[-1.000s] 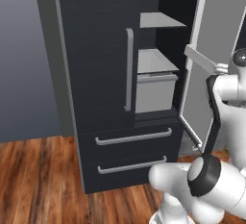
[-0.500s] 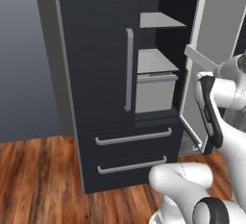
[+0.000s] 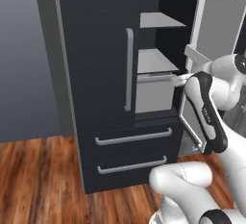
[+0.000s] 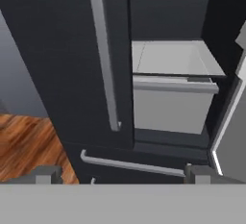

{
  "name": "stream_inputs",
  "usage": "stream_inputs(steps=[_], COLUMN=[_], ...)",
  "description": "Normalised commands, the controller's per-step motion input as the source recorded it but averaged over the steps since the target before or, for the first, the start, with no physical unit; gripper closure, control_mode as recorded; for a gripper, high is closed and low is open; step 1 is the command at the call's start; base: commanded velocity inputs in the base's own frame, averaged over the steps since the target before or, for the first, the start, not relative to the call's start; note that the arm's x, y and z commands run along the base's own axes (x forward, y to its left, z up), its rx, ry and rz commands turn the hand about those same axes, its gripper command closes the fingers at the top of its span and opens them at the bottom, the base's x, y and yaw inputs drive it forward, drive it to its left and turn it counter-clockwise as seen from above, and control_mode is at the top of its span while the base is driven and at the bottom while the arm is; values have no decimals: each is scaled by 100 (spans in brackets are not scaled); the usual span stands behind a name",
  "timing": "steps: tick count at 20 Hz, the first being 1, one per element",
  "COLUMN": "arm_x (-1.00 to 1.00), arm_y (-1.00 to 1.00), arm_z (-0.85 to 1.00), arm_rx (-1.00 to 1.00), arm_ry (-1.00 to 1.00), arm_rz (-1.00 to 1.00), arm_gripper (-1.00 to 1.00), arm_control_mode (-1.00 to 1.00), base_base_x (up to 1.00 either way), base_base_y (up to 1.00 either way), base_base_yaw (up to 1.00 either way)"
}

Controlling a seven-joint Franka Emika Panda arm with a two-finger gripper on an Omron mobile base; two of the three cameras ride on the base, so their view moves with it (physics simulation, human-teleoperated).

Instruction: Take the lemon wedge from the fridge and place it on the plate with fish on the dining counter.

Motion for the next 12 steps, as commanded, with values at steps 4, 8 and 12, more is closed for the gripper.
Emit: stream_inputs(steps=[4, 8, 12], arm_x=[29, 36, 35], arm_y=[100, 100, 14], arm_z=[0, 0, 0], arm_rx=[-12, -3, 0], arm_ry=[0, 0, 2], arm_rz=[-4, -13, -2], arm_gripper=[-100, -100, -100], arm_control_mode=[-100, -100, -100], base_base_x=[0, 0, 0], base_base_y=[0, 0, 0], base_base_yaw=[0, 0, 0])
